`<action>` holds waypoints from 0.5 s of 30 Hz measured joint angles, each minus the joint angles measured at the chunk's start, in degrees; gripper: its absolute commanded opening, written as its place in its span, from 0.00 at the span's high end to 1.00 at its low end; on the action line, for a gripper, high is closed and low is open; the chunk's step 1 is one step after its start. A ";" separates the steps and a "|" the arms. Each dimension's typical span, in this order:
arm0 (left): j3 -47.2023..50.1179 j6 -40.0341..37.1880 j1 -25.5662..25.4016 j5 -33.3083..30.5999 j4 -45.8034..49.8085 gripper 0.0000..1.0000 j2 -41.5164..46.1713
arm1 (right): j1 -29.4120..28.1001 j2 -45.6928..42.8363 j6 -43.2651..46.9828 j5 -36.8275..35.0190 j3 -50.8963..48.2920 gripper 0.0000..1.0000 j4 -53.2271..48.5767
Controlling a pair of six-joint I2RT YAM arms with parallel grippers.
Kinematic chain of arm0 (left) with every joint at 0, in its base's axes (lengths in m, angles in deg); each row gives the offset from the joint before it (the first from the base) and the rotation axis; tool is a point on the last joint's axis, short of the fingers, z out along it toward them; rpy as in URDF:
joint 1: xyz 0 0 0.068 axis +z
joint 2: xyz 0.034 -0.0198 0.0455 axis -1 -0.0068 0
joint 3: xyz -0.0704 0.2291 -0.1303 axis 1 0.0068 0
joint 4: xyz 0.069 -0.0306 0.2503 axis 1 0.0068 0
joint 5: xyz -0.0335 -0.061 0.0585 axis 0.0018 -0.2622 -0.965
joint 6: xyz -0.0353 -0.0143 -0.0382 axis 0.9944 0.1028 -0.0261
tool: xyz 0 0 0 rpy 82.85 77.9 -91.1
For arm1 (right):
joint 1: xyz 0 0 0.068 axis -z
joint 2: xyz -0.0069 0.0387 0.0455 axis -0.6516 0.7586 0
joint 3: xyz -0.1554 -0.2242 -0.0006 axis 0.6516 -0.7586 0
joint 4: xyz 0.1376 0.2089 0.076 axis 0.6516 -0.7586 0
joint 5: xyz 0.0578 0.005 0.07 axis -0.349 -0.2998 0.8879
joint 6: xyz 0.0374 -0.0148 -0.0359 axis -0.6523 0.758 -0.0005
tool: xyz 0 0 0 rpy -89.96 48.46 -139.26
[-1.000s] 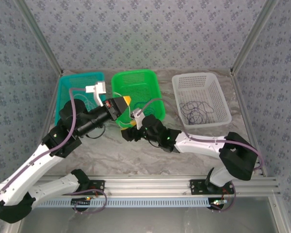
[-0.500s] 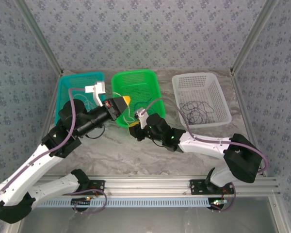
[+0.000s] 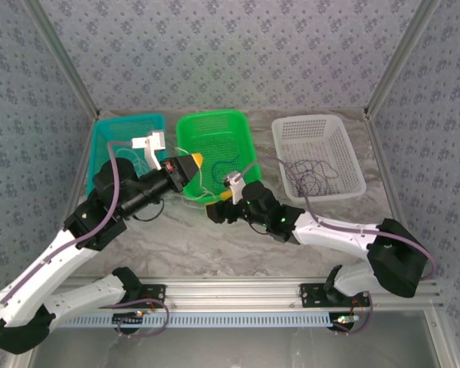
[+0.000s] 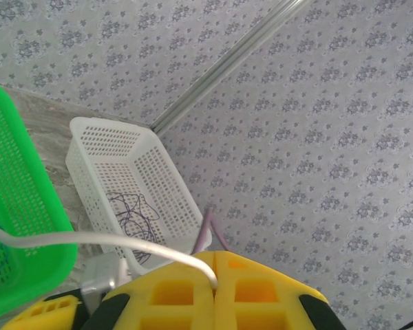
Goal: Untangle the cables
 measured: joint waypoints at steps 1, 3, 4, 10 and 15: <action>-0.02 -0.02 0.00 0.00 0.02 1.00 0.00 | 0.04 -0.79 -0.02 -0.02 -0.26 0.26 -0.33; -0.02 -0.02 0.00 0.02 0.02 1.00 -0.04 | 0.28 -2.73 -0.17 -0.11 -0.74 0.25 -1.11; 0.00 -0.02 0.00 0.02 0.02 1.00 -0.04 | 0.42 -3.56 -0.20 -0.26 -0.92 0.25 -1.51; 0.00 -0.02 0.00 0.04 0.02 1.00 -0.07 | 1.27 -6.36 -0.39 -0.42 -1.90 0.24 -1.95; -0.02 -0.04 0.00 0.04 0.00 1.00 -0.24 | 1.18 -6.34 -0.61 -0.13 -1.90 0.23 -1.97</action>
